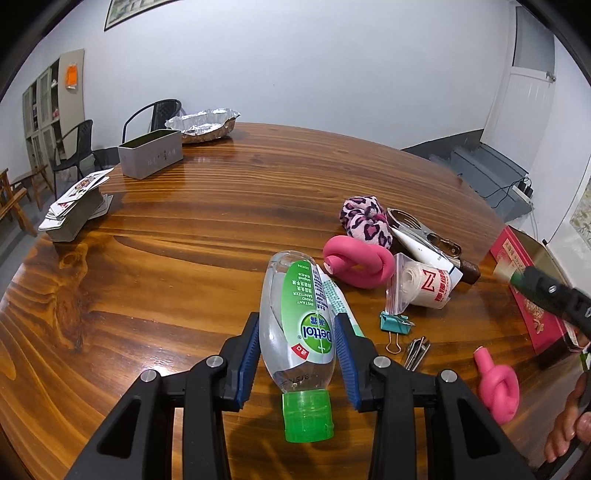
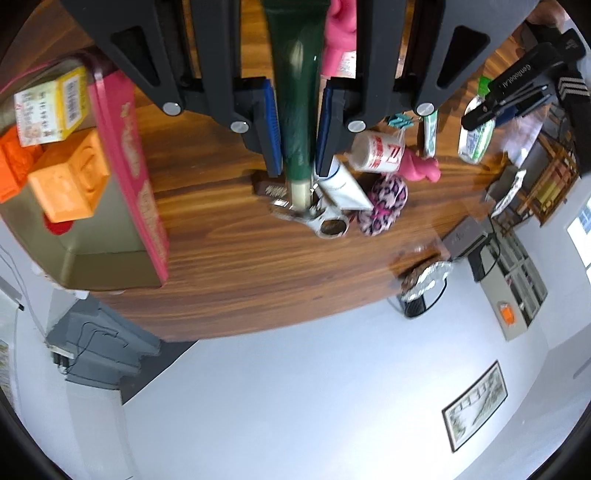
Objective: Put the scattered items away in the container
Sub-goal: 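Lift the green tube with the right tool toward the tin while the left tool holds the Dettol bottle, then drop the green tube in the tin with right tool while left tool carries Dettol, then lower the Dettol bottle into the red tin and open the left tool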
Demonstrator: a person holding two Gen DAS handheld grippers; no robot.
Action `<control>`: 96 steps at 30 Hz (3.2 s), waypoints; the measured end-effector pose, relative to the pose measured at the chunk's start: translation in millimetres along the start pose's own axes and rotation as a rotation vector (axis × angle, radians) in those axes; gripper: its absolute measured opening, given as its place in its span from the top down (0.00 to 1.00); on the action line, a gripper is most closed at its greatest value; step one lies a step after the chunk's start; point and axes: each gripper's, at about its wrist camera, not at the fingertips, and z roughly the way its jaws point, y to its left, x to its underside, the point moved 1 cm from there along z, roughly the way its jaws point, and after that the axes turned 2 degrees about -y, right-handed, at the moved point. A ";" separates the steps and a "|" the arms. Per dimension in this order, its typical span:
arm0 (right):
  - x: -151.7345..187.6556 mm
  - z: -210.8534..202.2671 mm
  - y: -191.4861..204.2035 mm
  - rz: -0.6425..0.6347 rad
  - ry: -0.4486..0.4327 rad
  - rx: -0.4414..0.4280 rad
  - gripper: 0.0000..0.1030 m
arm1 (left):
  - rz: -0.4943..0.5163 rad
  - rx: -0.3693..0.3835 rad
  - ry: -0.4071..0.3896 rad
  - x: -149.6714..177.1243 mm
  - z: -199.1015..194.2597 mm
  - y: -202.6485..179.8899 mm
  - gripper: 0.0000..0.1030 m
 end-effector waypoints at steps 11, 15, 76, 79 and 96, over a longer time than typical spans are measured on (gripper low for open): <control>-1.8 -17.4 -41.2 0.078 -0.031 -0.013 0.80 | -0.001 0.006 0.003 1.4 -1.0 -9.0 0.61; 9.6 -5.4 -31.7 0.011 0.056 -0.054 0.79 | -0.005 0.011 0.008 2.6 0.7 -7.3 0.61; -29.4 -71.7 -184.6 0.266 -0.171 0.226 0.55 | 0.193 0.259 0.000 -25.0 -22.3 -181.0 0.61; -26.9 -78.9 -187.7 0.291 -0.188 0.242 0.46 | 0.223 0.288 0.003 -29.5 -18.0 -207.0 0.61; -21.5 -92.5 -170.6 0.224 -0.234 0.288 0.30 | 0.315 0.445 0.058 -65.4 38.5 -328.7 0.61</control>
